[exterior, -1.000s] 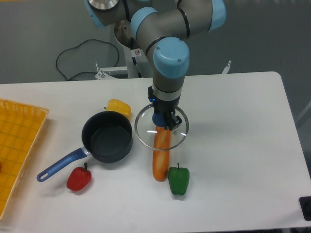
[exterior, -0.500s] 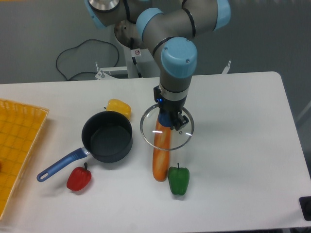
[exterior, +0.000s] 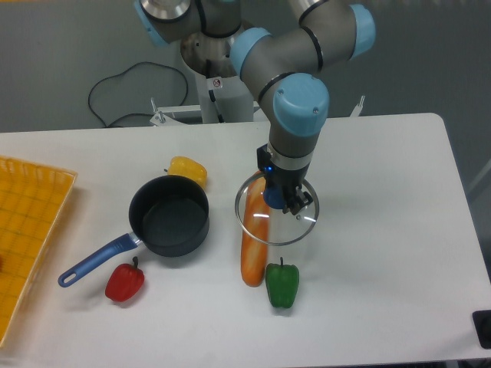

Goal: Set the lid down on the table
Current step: 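Carry the glass lid beside the baguette and lower it toward the table, then set the glass lid flat on the table and hold it there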

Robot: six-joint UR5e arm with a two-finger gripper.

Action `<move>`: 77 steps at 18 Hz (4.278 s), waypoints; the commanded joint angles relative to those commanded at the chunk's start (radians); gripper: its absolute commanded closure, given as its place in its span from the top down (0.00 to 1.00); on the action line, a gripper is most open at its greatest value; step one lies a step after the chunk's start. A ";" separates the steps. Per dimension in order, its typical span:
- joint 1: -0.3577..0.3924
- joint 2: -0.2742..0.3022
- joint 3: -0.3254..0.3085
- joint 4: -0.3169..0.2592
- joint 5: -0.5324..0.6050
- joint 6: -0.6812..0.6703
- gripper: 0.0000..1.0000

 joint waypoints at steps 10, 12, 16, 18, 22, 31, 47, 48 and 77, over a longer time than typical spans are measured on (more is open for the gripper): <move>0.025 -0.037 -0.003 0.017 0.037 0.017 0.51; 0.026 -0.040 -0.005 0.017 0.038 0.029 0.51; 0.032 -0.072 0.003 0.028 0.067 0.031 0.51; 0.028 -0.097 0.006 0.048 0.138 0.031 0.51; 0.031 -0.118 0.009 0.068 0.156 0.058 0.51; 0.049 -0.158 0.009 0.117 0.153 0.061 0.51; 0.063 -0.187 0.003 0.120 0.133 0.060 0.53; 0.063 -0.187 0.002 0.120 0.133 0.060 0.53; 0.058 -0.195 0.024 0.118 0.134 0.057 0.99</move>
